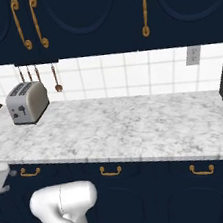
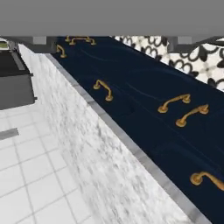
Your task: Take a straw from the drawer in front and place it inside the glass cup on the dining counter.
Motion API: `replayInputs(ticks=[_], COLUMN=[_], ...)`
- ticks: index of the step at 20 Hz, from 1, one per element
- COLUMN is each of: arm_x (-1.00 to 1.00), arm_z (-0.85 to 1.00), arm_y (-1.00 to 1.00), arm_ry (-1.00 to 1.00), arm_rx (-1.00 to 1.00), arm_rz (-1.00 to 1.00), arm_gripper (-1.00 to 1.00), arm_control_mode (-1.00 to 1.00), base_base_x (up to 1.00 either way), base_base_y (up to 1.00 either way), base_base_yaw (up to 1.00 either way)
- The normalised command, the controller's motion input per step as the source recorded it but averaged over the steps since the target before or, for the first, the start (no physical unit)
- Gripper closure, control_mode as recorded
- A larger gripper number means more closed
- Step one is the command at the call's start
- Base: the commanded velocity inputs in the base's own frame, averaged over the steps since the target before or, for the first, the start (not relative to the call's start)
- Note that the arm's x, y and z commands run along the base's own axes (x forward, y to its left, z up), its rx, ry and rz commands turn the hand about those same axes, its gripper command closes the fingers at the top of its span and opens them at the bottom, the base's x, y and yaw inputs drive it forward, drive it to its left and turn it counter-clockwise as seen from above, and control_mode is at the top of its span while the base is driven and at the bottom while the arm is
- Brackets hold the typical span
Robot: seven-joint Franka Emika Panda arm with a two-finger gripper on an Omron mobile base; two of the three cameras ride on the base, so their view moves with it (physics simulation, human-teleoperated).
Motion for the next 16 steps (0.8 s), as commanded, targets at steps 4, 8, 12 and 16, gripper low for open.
replayInputs(ticks=[4, 8, 12, 16], arm_x=[0.70, 0.54, 0.65, 0.67], arm_z=[-0.47, -0.53, -0.47, -0.47], arm_y=[0.97, 1.00, 0.72, 0.29], arm_ry=[-0.02, 0.01, 0.05, 0.08], arm_rx=[-0.39, -0.36, -0.32, -0.28], arm_rz=[0.14, 0.06, 0.03, 0.11], arm_gripper=[-1.00, -1.00, -1.00, -1.00], arm_control_mode=[-1.00, -1.00, -1.00, -1.00], base_base_x=[0.00, 0.00, 0.00, 0.00], base_base_y=[0.00, 0.00, 0.00, 0.00], base_base_yaw=[0.00, 0.00, 0.00, 0.00])
